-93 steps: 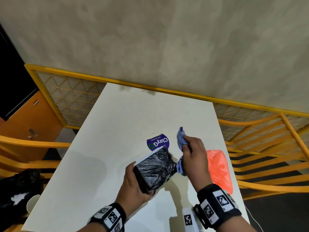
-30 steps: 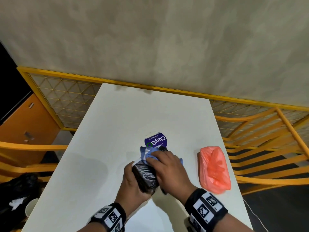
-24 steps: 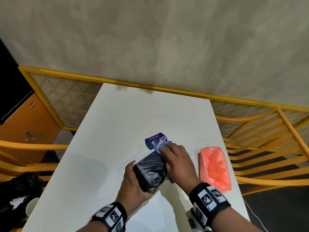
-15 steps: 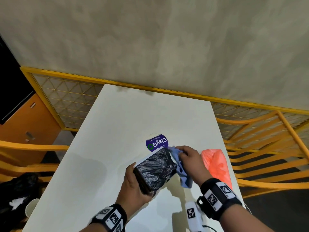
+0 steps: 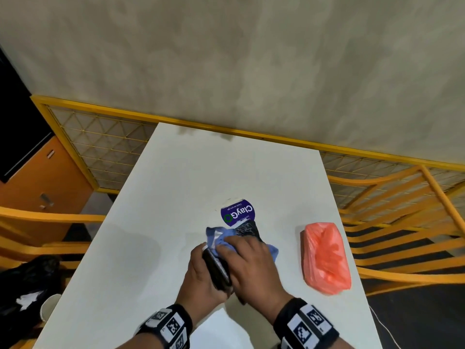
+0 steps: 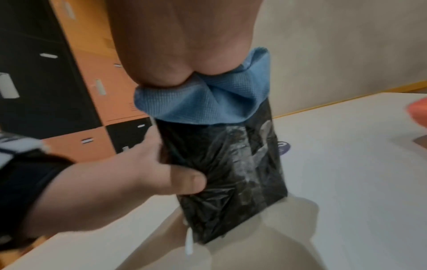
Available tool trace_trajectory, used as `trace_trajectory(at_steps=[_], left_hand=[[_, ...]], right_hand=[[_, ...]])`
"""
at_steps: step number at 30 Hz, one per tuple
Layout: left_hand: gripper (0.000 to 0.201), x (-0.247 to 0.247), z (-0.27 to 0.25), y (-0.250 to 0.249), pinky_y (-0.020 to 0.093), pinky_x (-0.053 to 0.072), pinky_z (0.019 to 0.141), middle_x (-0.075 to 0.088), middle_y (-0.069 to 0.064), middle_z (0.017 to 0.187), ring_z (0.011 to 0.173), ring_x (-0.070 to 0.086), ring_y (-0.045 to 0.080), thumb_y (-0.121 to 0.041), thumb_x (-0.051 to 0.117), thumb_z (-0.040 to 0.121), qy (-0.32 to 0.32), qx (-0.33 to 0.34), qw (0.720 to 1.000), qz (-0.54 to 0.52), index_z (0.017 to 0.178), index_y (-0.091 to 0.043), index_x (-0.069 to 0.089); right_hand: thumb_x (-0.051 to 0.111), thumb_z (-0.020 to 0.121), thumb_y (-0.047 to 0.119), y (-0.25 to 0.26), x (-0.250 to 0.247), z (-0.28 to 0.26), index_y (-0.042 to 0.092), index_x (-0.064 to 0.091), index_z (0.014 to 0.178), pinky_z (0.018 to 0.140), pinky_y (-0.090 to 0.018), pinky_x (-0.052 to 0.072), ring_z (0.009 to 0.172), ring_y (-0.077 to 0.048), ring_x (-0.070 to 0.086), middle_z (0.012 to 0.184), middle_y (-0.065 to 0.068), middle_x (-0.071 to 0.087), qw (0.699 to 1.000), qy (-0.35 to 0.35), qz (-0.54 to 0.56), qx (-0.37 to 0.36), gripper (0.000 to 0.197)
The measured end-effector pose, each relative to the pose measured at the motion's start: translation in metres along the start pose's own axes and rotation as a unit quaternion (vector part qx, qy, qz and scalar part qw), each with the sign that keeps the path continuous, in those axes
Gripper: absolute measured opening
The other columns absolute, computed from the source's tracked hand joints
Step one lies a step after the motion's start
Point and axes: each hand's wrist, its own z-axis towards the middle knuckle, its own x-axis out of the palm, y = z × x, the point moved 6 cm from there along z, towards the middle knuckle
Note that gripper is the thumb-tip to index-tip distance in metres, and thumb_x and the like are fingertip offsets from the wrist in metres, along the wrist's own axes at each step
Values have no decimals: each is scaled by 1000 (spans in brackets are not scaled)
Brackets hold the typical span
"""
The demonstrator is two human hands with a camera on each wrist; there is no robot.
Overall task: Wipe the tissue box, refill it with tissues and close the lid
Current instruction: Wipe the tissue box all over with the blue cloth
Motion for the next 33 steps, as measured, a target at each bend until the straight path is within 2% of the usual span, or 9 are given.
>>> trace_trajectory(at_steps=[8,11,14,17,21,25,28,31,33], left_hand=[[123,1,-2,-3,37,54,96,51,-2,134,120,59,11,-52,92,53,8,3,1000,-8,146,-25,16],[131,-4,-4,-2,34,48,106,43,-7,142,129,50,4,-54,96,47,43,-10,999,-19,142,-48,6],[136,-14,-7,-1,35,34,119,13,-18,154,145,32,7,-70,91,43,81,-9,997,-12,138,-62,-7],[119,-33,2,-17,50,24,123,-2,-30,154,154,13,15,-80,77,57,104,14,994,-27,143,-64,-4],[118,-44,36,-96,48,24,122,11,-4,162,152,10,16,-91,54,62,85,62,978,179,155,-33,11],[124,7,52,-135,67,21,112,-10,4,165,151,0,37,-83,61,64,232,13,889,395,154,-36,-11],[117,25,52,-129,62,34,102,7,15,160,137,27,43,-67,66,72,268,-20,843,465,155,-35,-11],[115,10,60,-124,53,40,100,24,10,147,127,37,36,-64,65,71,239,-38,868,433,155,-35,-7],[119,-10,70,-114,51,42,103,28,6,139,127,38,33,-63,69,63,224,-81,912,335,153,-39,-6]], right_hand=[[47,82,13,-74,-10,2,20,65,119,83,-35,46,100,-25,55,118,-1,62,985,-43,72,153,42],[52,85,3,-103,-13,-7,15,68,113,85,-14,38,97,-18,55,105,0,63,955,-98,143,240,35],[52,93,-2,-128,-27,-30,12,67,114,81,2,30,94,2,50,104,0,59,911,-151,197,330,30],[50,95,0,-144,-38,-59,12,64,117,80,-1,32,97,-5,49,104,-2,57,881,-174,217,383,29],[48,96,2,-148,-36,-93,13,63,121,88,-25,35,103,-15,51,108,-2,57,853,-173,239,431,30],[48,97,6,-147,-29,-113,17,62,123,90,-30,38,108,-22,54,113,-4,58,833,-165,260,460,31],[48,97,6,-142,-35,-115,19,63,121,86,-26,38,106,-19,54,112,-2,58,832,-169,268,455,31],[49,98,6,-140,-47,-117,19,62,120,85,-22,36,104,-16,53,111,1,57,830,-180,272,452,29],[49,97,4,-140,-53,-119,19,62,120,86,-23,37,104,-15,53,111,0,58,831,-187,271,449,30]])
